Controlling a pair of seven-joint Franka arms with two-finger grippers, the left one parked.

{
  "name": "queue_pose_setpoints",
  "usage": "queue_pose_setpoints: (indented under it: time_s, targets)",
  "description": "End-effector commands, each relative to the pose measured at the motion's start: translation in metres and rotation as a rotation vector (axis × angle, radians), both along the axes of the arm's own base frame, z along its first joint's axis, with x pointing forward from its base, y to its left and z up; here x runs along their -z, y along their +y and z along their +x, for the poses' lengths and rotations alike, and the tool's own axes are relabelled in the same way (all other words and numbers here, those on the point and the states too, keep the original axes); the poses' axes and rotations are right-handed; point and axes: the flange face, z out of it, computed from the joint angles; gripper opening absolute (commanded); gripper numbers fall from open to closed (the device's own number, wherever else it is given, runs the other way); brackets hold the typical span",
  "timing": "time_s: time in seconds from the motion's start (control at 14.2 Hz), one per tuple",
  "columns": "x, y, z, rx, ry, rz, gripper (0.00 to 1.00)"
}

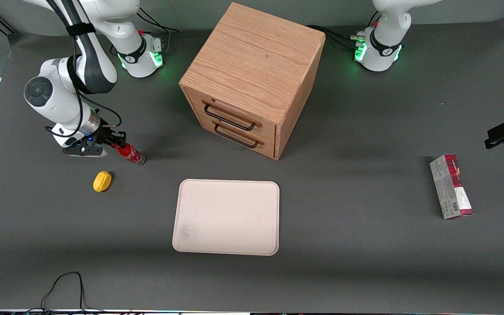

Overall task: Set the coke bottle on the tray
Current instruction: 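Close the right gripper around the bottle's cap and neck, then lift the bottle and carry it over the white tray's corner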

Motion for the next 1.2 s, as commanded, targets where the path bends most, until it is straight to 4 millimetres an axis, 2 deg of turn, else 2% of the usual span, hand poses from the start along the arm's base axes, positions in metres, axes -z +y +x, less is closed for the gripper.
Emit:
queue_pose_setpoints:
  time_s: [0.0, 0.14, 0.28, 0.42, 0.49, 0.63, 0.7, 0.91, 1.05, 1.12]
  targets:
    - [-0.090, 0.008, 0.041, 0.022, 0.028, 0.002, 0.00]
    - [-0.156, 0.011, 0.073, 0.029, 0.071, -0.001, 0.00]
    - [-0.207, 0.015, 0.107, 0.027, 0.128, -0.005, 0.00]
    - [-0.237, 0.019, 0.131, 0.059, 0.144, -0.007, 0.00]
    - [-0.242, 0.021, 0.138, 0.065, 0.155, -0.010, 0.00]
    - [-0.239, 0.037, 0.152, 0.058, 0.157, -0.018, 0.00]
    - [-0.230, 0.051, 0.163, 0.075, 0.155, -0.023, 0.00]
    - [-0.184, 0.108, 0.204, 0.126, 0.137, -0.042, 0.00]
    - [-0.161, 0.141, 0.218, 0.138, 0.078, -0.035, 0.00]
    - [-0.142, 0.152, 0.229, 0.176, 0.047, -0.030, 0.00]
